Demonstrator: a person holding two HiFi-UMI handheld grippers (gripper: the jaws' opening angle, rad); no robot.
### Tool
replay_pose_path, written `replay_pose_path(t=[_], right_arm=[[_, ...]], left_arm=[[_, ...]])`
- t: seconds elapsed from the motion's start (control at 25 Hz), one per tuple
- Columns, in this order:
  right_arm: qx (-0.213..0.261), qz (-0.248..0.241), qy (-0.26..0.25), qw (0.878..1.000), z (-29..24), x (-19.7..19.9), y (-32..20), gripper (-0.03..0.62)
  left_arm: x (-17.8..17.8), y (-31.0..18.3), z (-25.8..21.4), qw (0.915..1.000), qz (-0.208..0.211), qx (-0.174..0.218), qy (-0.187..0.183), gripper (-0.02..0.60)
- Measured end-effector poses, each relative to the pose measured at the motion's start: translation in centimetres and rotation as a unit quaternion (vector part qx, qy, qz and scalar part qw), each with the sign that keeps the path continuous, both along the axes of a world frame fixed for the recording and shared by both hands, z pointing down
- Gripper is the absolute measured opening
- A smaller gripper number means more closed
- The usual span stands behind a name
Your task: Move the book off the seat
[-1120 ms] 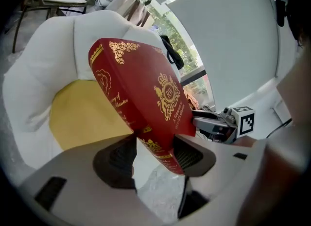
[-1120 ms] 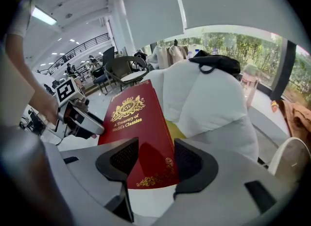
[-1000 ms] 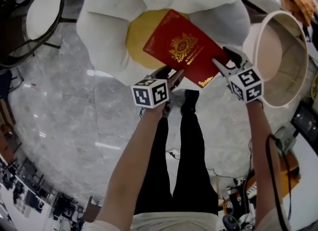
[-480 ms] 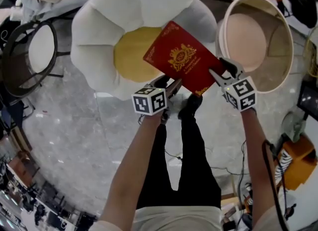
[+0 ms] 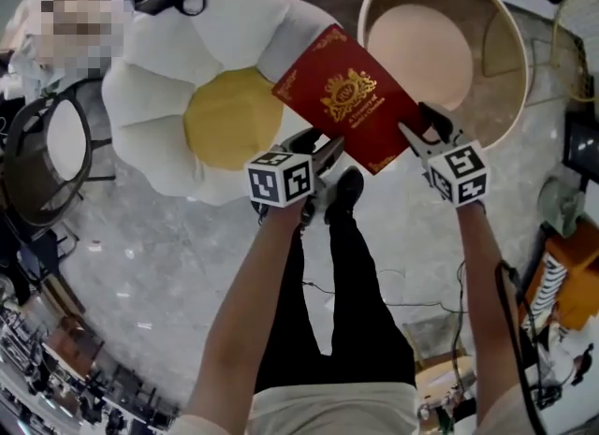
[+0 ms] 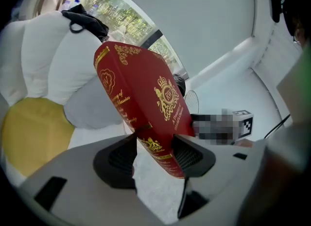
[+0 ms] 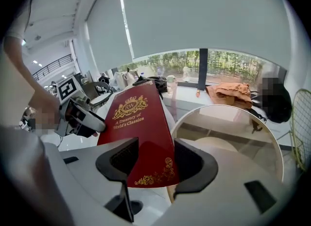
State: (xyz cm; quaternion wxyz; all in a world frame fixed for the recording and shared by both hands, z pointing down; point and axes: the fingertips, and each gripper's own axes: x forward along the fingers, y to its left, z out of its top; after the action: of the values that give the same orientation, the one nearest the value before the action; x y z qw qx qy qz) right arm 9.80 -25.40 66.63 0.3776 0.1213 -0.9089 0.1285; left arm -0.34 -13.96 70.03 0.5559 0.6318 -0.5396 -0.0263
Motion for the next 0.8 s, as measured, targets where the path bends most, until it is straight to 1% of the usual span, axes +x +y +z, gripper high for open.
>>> replay_pose_path(t=[0.2,0.36,0.52,0.68,0.8], right_arm=[[0.000,0.044,-0.007,0.999,0.9,4.8,-3.3,0.245],[-0.006,0.082,-0.010,0.997,1.9,8.6,-5.3,0.245],[-0.022,0.128,-0.014,0.991,3.1,12.4,-6.8,0.245],[-0.044,0.167,-0.017,0.985,4.4,15.4,-7.7,0.245],[-0.067,0.202,-0.029,0.977,5.7,17.0,-8.2,0.245]], left_arm=[[3.9,-4.2,1.1,0.9989,0.047,0.000,-0.002,0.233],[6.5,-7.5,2.0,0.9955,0.095,0.001,-0.006,0.233],[8.9,-11.0,2.6,0.9890,0.147,-0.001,-0.010,0.233],[10.8,-14.6,3.1,0.9811,0.193,0.002,0.002,0.230],[12.0,-17.4,3.6,0.9735,0.228,0.010,0.009,0.227]])
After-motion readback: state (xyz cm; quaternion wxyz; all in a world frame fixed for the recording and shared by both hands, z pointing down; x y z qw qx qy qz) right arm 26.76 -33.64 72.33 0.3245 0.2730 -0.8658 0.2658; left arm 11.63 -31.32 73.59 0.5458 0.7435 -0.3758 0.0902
